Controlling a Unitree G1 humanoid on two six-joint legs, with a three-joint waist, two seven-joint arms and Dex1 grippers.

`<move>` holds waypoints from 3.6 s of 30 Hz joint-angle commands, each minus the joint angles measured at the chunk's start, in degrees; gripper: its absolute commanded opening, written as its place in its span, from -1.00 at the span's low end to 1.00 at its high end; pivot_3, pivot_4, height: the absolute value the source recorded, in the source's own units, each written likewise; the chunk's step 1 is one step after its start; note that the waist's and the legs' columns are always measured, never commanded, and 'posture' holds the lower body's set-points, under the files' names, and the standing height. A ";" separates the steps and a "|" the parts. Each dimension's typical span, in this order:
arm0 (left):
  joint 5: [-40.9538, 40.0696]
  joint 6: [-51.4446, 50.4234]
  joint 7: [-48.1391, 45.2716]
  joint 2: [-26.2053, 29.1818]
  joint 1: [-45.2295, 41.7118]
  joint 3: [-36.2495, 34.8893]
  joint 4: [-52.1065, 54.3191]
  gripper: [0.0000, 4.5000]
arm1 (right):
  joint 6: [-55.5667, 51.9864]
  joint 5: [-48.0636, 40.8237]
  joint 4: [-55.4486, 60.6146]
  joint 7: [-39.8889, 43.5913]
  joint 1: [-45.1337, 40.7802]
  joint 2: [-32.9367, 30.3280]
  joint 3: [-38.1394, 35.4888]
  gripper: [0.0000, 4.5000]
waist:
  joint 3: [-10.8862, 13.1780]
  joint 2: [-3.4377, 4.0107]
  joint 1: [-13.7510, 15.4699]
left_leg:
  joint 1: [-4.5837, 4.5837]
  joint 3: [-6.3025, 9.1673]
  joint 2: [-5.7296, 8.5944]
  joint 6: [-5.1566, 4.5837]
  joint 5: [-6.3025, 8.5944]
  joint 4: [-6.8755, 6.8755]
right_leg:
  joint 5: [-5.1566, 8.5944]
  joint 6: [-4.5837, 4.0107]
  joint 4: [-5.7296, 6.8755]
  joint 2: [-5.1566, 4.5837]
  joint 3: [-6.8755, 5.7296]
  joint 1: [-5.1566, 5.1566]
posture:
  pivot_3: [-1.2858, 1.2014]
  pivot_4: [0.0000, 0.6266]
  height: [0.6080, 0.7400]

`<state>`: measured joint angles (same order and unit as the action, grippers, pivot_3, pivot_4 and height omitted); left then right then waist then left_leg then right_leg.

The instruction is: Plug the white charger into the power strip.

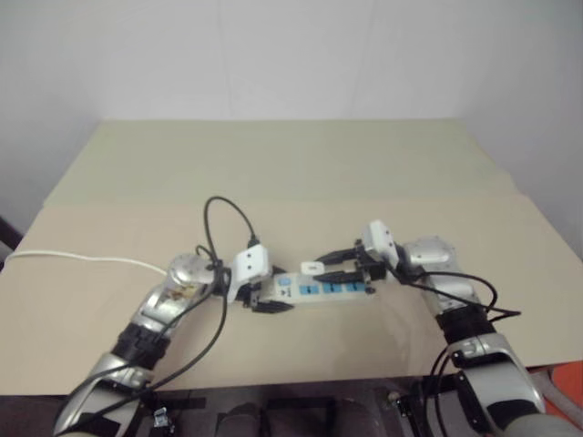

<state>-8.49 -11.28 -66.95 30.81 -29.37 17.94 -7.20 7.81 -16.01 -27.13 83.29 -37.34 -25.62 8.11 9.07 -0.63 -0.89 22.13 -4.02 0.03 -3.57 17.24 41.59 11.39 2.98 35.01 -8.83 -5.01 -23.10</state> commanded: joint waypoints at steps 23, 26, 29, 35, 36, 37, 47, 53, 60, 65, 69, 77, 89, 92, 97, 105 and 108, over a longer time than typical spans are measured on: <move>1.96 0.14 -0.09 0.76 -0.14 0.77 -1.17 0.45 | 0.62 4.89 -1.08 -1.47 1.83 -0.05 4.24 -0.51 | -0.04 0.02 -0.20 | -0.16 -0.01 -0.05 0.00 0.00 -0.01 | 0.01 -0.02 0.01 0.00 0.10 0.05 | 0.03 -0.52 1.00; 1.96 0.25 -0.12 0.67 -0.25 0.80 -1.40 0.45 | 0.31 4.62 -0.93 -1.40 1.84 -0.44 3.88 -0.51 | -0.06 0.01 -0.18 | -0.16 -0.01 -0.05 0.00 0.01 -0.01 | 0.01 -0.02 0.00 0.00 0.12 0.05 | 0.03 -0.52 1.00; 1.95 0.36 -0.16 0.54 -0.35 0.88 -1.57 0.45 | 0.17 4.58 -0.85 -1.49 1.75 -0.47 3.85 -0.51 | -0.07 0.01 -0.15 | -0.16 -0.01 -0.05 0.00 0.01 -0.02 | 0.01 -0.02 0.00 0.00 0.13 0.04 | 0.03 -0.52 1.00; 1.96 0.69 -0.20 0.18 -0.57 1.00 -2.15 0.45 | -2.09 3.55 0.24 -1.15 0.84 -0.05 3.77 -0.51 | -0.08 0.02 -0.11 | -0.16 -0.01 -0.06 0.00 0.01 -0.02 | 0.01 -0.03 -0.01 0.00 0.15 0.04 | 0.03 -0.52 1.00; 1.96 0.70 -0.16 0.12 -0.51 1.02 -2.14 0.45 | -2.53 3.35 0.30 -1.02 0.67 -0.03 3.70 -0.51 | -0.08 0.02 -0.11 | -0.16 -0.01 -0.06 0.00 0.01 -0.02 | 0.01 -0.03 -0.01 0.00 0.15 0.04 | 0.03 -0.52 1.00; 1.97 0.78 -0.12 0.07 -0.40 1.05 -2.13 0.45 | -2.95 3.16 0.38 -0.88 0.56 -0.01 3.64 -0.51 | -0.08 0.02 -0.09 | -0.16 -0.01 -0.06 0.00 0.01 -0.02 | 0.01 -0.03 -0.01 0.00 0.15 0.03 | 0.03 -0.52 1.00; 1.91 1.37 0.47 -0.31 0.11 0.68 -2.70 0.45 | -4.55 2.56 1.69 -0.76 0.96 0.43 3.52 -0.51 | -0.09 0.03 0.00 | -0.15 -0.01 -0.06 0.00 0.02 -0.03 | 0.01 -0.04 -0.03 0.00 0.16 0.02 | 0.03 -0.52 1.00; 1.73 1.82 0.61 -0.74 0.40 0.47 -3.32 0.45 | -4.97 2.23 1.75 -0.56 1.02 0.33 3.17 -0.51 | -0.09 0.04 0.05 | -0.15 -0.01 -0.06 -0.01 0.02 -0.03 | 0.01 -0.04 -0.04 0.00 0.17 0.02 | 0.03 -0.52 1.00; 1.78 2.19 0.60 -1.00 0.58 0.43 -3.70 0.45 | -5.55 1.85 2.31 -0.28 1.22 0.10 2.90 -0.51 | -0.10 0.06 0.06 | -0.15 -0.01 -0.06 -0.01 0.03 -0.03 | 0.01 -0.04 -0.05 -0.01 0.18 0.02 | 0.03 -0.52 1.00; 1.85 2.34 0.47 -1.04 0.55 0.45 -3.81 0.45 | -6.47 1.30 2.82 -0.23 1.20 0.01 2.54 0.08 | -0.09 0.07 0.17 | -0.08 -0.01 -0.07 -0.01 0.03 -0.04 | 0.01 -0.04 -0.05 -0.01 0.18 -0.03 | 0.03 -0.52 1.00; 1.89 2.39 0.33 -1.07 0.57 0.39 -3.86 0.45 | -7.28 0.85 3.31 -0.59 1.32 0.02 2.21 0.70 | -0.09 0.09 0.22 | 0.07 -0.01 -0.03 -0.02 0.03 -0.05 | 0.01 -0.04 -0.03 -0.02 0.17 -0.13 | 0.03 -0.52 1.00; 1.88 2.23 0.13 -1.09 0.41 0.46 -4.07 0.45 | -8.34 -0.29 3.71 -0.95 0.89 -0.33 0.87 0.98 | -0.09 0.09 0.22 | 0.07 -0.01 -0.02 -0.04 0.04 -0.05 | 0.01 -0.04 -0.04 -0.02 0.16 -0.13 | 0.03 -0.52 1.00; 1.18 2.41 -2.16 -2.15 -2.57 0.21 -8.13 0.45 | -12.94 -4.07 9.00 -0.36 0.26 -4.93 -3.18 0.98 | -0.08 0.09 0.34 | 0.07 -0.01 -0.02 -0.05 0.04 -0.04 | 0.01 -0.04 -0.06 -0.02 0.15 -0.13 | 0.03 -0.52 1.00; 0.96 2.43 -3.39 -2.46 -3.51 0.25 -9.35 0.45 | -14.98 -5.65 11.24 -0.23 0.97 -6.78 -4.39 0.98 | -0.08 0.09 0.47 | 0.08 -0.01 -0.02 -0.05 0.04 -0.03 | 0.01 -0.04 -0.06 -0.02 0.15 -0.13 | 0.03 -0.52 1.00; 0.96 2.52 -4.54 -3.04 -4.58 0.16 -10.22 0.98 | -16.50 -6.94 13.45 -0.98 2.21 -8.77 -5.60 1.00 | -0.07 0.07 0.54 | 0.16 -0.01 -0.01 -0.08 0.06 -0.04 | 0.01 -0.04 -0.05 -0.02 0.14 -0.19 | 0.03 -0.52 1.00; 0.33 2.70 -4.72 -2.17 -5.09 -1.59 -9.14 0.98 | -17.39 -7.66 14.20 -1.99 3.09 -9.60 -7.01 1.00 | -0.06 0.06 0.55 | 0.35 -0.01 0.02 -0.11 0.08 -0.05 | 0.01 -0.03 -0.10 -0.03 0.08 -0.32 | 0.03 -0.52 1.00; -0.80 2.16 -5.10 -1.07 -4.99 -3.00 -7.78 0.98 | -17.65 -8.15 14.06 -2.05 3.17 -10.10 -7.73 1.00 | 0.00 0.06 0.52 | 0.35 -0.01 0.02 -0.11 0.08 -0.06 | 0.02 -0.03 -0.10 -0.03 0.08 -0.33 | 0.03 -0.52 1.00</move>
<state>-8.10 -8.95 -71.70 28.85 -33.65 17.19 -17.13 -9.45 -22.72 -14.84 81.18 -34.21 -34.63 2.83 9.07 -0.57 -0.36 22.50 -4.03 0.04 -3.69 17.32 41.53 11.41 2.95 34.92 -8.85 -4.93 -23.45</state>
